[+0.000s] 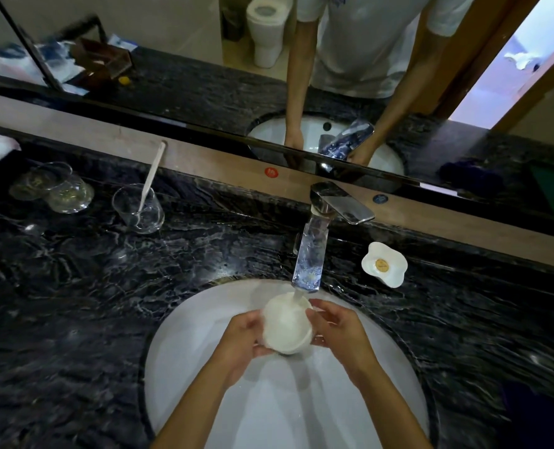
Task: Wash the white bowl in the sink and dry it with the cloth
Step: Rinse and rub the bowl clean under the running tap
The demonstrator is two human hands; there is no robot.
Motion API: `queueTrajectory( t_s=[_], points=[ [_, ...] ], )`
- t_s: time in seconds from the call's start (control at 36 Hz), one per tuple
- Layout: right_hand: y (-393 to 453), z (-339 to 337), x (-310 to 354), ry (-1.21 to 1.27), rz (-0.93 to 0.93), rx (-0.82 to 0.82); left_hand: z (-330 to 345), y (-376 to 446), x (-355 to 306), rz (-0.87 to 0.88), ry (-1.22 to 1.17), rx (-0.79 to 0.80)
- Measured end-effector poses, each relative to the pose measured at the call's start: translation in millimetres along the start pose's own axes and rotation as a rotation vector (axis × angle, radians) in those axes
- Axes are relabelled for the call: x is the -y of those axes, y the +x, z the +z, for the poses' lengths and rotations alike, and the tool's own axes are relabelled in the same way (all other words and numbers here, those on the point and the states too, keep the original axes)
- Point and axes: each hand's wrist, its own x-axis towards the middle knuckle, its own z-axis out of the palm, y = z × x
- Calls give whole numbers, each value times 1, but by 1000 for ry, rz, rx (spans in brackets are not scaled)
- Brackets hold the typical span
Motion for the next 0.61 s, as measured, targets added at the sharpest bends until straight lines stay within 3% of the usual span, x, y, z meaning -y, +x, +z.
queueTrajectory(
  t_s=[0.14,0.25,0.39,0.61],
  points=[
    [1,-2,1,24,164,84,-2,-3,-10,-21,24,-19],
    [-3,-1,-11,148,184,185,-3,-3,-19,58,115,-26],
    [-6,-4,-19,157,119,116,-8,-2,-21,106,147,-18],
    [-6,-5,-5,68,-11,63,-5,1,-3,40,-22,-30]
  ],
)
